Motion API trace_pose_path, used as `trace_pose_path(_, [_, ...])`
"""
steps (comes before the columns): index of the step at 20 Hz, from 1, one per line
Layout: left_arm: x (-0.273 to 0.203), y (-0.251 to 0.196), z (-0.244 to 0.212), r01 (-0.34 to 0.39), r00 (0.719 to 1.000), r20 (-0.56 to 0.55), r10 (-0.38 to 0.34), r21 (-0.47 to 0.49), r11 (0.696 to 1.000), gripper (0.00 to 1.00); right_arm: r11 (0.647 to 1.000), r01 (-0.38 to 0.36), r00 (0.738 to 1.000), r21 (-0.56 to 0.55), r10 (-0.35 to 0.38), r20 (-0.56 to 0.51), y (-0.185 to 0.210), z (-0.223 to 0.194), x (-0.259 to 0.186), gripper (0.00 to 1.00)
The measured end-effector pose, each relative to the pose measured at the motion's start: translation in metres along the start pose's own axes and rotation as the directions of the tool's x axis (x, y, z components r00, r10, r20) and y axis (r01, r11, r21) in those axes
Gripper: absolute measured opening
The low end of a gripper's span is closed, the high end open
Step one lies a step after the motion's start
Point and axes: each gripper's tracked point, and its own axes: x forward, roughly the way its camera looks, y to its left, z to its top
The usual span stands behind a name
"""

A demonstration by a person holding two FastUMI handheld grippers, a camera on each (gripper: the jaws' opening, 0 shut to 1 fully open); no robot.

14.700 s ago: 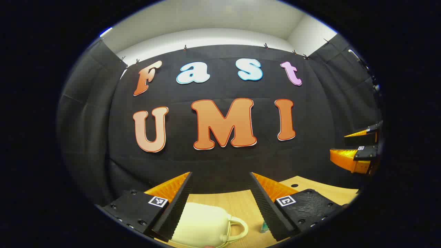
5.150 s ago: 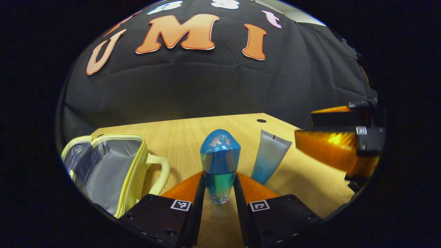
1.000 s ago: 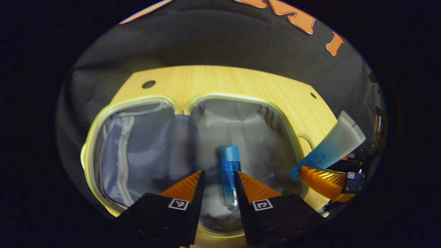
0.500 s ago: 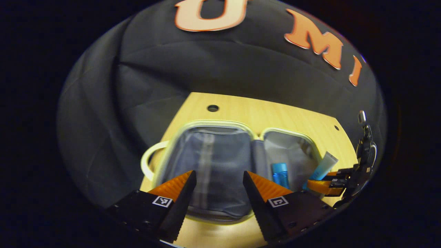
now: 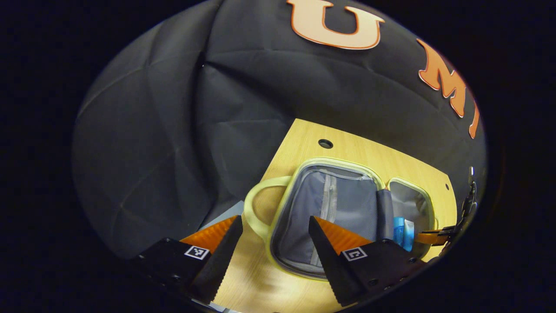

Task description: First open the suitcase, pack the skin care products into it, and then close the suitcase.

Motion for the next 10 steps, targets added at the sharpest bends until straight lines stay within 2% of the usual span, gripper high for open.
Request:
trace_pose_path(1, [0.005, 0.005, -0.001, 0.000, 1.000, -0.003, 0.000, -0.018, 1.000, 0.95, 1.000, 0.001, 1.000, -0.009, -0.001, 0.021, -0.001, 0.002, -0.005, 0.42])
trace_pose_path(2, [0.009, 0.009, -0.002, 0.004, 1.000, -0.006, -0.004, -0.045, 0.999, 0.95, 1.000, 0.010, 0.999, -0.013, -0.009, 0.045, -0.005, 0.008, -0.012, 0.36])
trace_pose_path(3, [0.011, 0.011, -0.002, 0.011, 1.000, -0.012, -0.012, -0.088, 0.996, 0.95, 1.000, 0.016, 0.997, -0.011, -0.015, 0.074, -0.009, 0.013, -0.022, 0.43])
trace_pose_path(4, [0.012, 0.011, -0.002, 0.029, 0.999, -0.014, -0.031, -0.150, 0.988, 0.95, 0.999, 0.038, 0.995, -0.009, -0.037, 0.094, -0.016, 0.017, -0.029, 0.43])
trace_pose_path(6, [0.013, 0.014, -0.001, 0.057, 0.998, -0.010, -0.062, -0.269, 0.962, 0.95, 0.998, 0.060, 0.988, -0.004, -0.059, 0.141, -0.027, 0.027, -0.045, 0.57])
trace_pose_path(7, [0.016, 0.020, -0.002, 0.057, 0.998, -0.010, -0.064, -0.312, 0.948, 0.95, 0.997, 0.072, 0.984, -0.002, -0.071, 0.161, -0.032, 0.029, -0.052, 0.70])
trace_pose_path(9, [0.027, 0.024, -0.006, 0.061, 0.997, -0.015, -0.072, -0.394, 0.917, 0.95, 0.995, 0.099, 0.975, -0.003, -0.097, 0.200, -0.044, 0.035, -0.068, 0.79])
trace_pose_path(10, [0.032, 0.025, -0.007, 0.075, 0.996, -0.017, -0.092, -0.447, 0.891, 0.95, 0.993, 0.114, 0.970, -0.010, -0.109, 0.216, -0.050, 0.036, -0.073, 0.81])
